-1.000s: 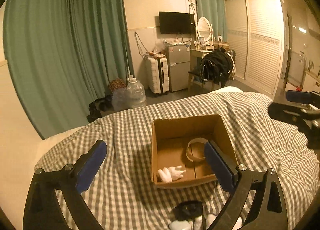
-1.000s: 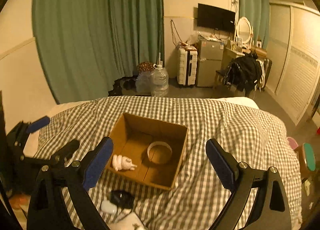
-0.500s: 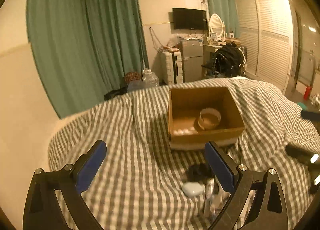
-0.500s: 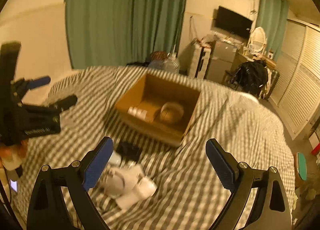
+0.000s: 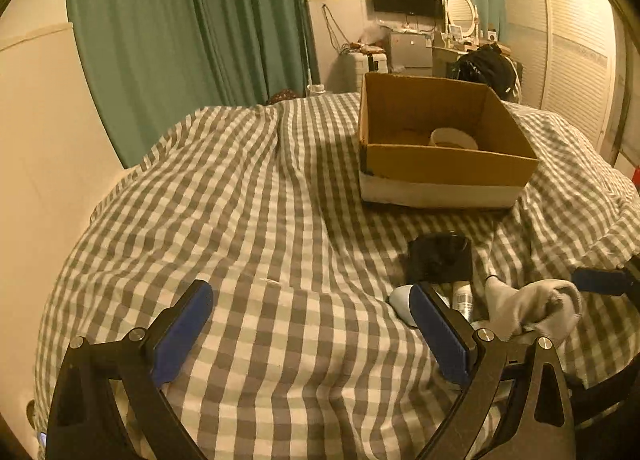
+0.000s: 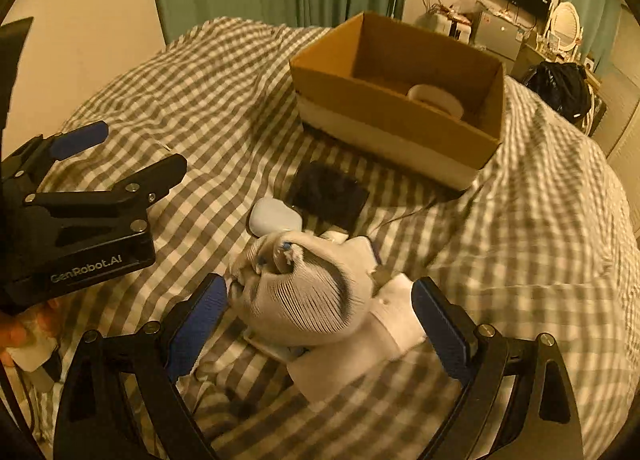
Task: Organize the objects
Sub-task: 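Lower the right tool onto the grey knit sock and grasp it, then grasp the black case with the left tool while the right tool holds the sock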
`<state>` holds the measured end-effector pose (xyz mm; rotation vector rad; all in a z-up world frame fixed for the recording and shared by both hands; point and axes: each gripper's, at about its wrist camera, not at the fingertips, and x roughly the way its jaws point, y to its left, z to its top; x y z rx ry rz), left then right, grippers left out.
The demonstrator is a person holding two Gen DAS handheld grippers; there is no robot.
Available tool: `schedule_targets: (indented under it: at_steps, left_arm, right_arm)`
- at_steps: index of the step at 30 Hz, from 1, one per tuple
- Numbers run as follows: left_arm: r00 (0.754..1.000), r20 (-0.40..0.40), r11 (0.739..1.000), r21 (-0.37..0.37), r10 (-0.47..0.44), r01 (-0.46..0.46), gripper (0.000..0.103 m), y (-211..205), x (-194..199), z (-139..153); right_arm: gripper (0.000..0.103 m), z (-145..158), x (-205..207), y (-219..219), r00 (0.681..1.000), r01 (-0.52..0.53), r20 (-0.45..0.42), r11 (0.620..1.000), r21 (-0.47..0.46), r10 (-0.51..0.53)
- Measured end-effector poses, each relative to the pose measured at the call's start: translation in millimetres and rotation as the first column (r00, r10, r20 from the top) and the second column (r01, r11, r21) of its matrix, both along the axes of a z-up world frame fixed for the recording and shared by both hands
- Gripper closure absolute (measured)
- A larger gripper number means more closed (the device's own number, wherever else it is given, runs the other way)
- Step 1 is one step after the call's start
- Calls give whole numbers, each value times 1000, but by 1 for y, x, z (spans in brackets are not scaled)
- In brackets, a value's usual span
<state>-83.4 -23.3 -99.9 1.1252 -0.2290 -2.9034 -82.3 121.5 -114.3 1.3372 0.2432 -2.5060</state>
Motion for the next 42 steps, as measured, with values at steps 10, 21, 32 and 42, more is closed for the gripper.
schedule_targets:
  at_steps: [10, 21, 32, 42]
  left_arm:
    - [999, 54, 1000, -20, -4, 5, 2, 8, -10, -17]
    - [994, 96, 998, 14, -60, 59, 2, 36, -39, -19]
    - [979, 151, 990, 14, -140, 139, 2, 92, -90, -45]
    - [944, 273, 982, 95, -184, 164, 10, 106, -125, -94]
  right_arm:
    - [41, -6, 0, 2, 998, -51, 32, 997, -65, 53]
    - [41, 59, -13, 56, 996, 4, -87, 982, -191, -21]
    - [41, 60, -59, 98, 973, 138, -167, 982, -131, -159]
    - [41, 23, -73, 113, 981, 149, -101, 974, -171, -167]
